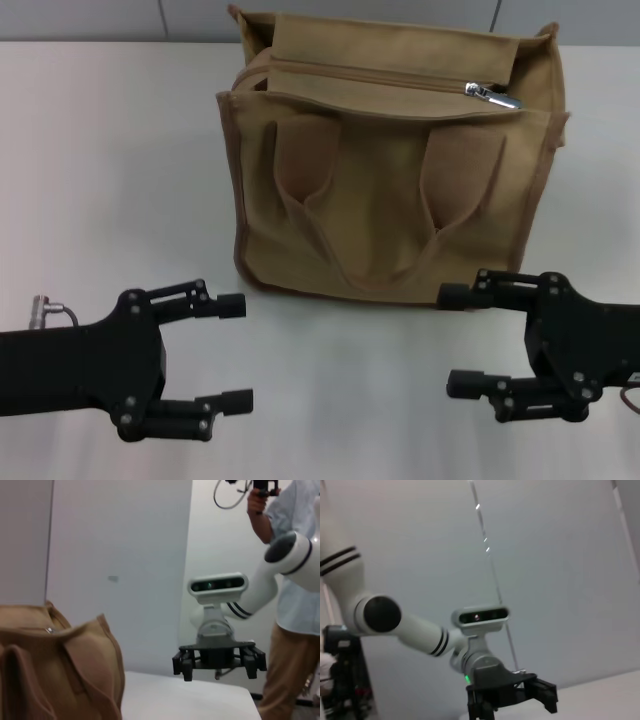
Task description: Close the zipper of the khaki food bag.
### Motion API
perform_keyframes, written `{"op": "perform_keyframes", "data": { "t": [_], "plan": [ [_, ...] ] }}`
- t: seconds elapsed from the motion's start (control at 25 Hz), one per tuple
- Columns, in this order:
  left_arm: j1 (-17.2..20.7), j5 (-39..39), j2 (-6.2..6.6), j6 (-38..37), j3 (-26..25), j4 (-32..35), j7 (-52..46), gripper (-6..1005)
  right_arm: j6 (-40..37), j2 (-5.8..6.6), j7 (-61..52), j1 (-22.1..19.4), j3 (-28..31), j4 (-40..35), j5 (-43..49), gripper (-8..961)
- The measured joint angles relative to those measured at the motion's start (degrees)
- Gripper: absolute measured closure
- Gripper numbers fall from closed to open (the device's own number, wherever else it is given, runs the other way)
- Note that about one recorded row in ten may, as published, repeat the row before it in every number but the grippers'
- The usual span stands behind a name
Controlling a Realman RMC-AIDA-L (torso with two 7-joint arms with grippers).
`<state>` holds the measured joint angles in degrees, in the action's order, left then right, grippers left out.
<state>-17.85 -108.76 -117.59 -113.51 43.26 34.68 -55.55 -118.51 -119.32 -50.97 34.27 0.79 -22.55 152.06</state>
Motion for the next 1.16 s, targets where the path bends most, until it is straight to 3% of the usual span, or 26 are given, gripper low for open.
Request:
{"op": "perform_keyframes", "data": {
  "t": [0.24,1.16],
  "plan": [
    [-1.2,-2.87,-0.52,0.35,0.04,-0.13,0.17,170,2.87,-0.03,-0.13,0.88,-3.27,0.19,-0.07,178],
    [-1.56,-3.42,-0.93,3.77,-0.17,-3.13,1.68,170,9.33,-0.13,2.82,0.97,-3.09,5.55,-1.15,178]
  ]
}}
